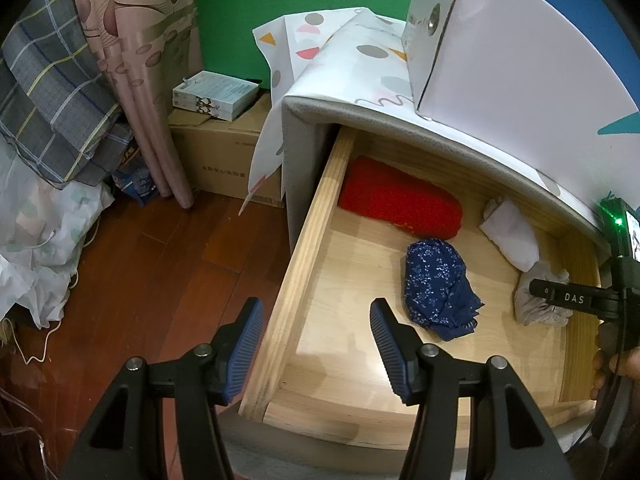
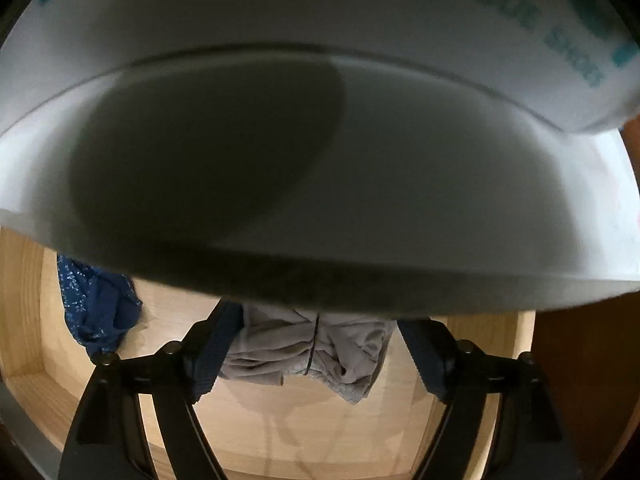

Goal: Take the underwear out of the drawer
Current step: 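Hold the grey underwear closed in the right gripper above the drawer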

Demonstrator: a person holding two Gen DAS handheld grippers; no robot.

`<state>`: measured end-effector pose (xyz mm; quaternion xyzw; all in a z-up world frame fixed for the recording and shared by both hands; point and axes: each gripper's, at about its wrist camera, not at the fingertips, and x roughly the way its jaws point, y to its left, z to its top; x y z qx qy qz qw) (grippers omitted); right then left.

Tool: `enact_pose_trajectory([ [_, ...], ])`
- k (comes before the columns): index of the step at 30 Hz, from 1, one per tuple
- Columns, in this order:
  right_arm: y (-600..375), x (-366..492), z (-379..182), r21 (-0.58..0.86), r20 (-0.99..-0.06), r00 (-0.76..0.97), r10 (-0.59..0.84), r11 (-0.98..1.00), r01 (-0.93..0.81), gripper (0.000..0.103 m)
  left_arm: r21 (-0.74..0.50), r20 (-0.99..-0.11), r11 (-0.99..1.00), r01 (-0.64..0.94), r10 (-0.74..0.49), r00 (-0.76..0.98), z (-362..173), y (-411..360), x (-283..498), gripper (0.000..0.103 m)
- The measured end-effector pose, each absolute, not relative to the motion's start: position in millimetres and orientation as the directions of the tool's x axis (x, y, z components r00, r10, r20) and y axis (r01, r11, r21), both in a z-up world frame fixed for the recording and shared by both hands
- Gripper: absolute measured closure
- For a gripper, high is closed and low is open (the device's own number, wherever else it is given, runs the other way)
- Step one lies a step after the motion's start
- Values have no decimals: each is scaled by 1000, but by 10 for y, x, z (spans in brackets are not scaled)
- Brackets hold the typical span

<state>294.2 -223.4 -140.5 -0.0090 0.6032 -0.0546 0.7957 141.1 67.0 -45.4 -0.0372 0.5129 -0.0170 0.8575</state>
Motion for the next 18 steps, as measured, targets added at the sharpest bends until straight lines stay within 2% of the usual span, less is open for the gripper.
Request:
enact_pose_trajectory([
  [4,-2254,3004,-1397,-70,-963,257,-87,995,76,25,-75,-880,997,-8,-63,471,-458,652,1414,46],
  [11,-2228,3059,-1504,4,-974,225,-21,994,111,37,-75,-882,997,-10,-62,467,-477,637,1416,46],
  [18,-2288,2944,-1519,18,-983,183,-1,994,106,39,-62,-890,998,-17,-48,453,-499,638,1427,46],
])
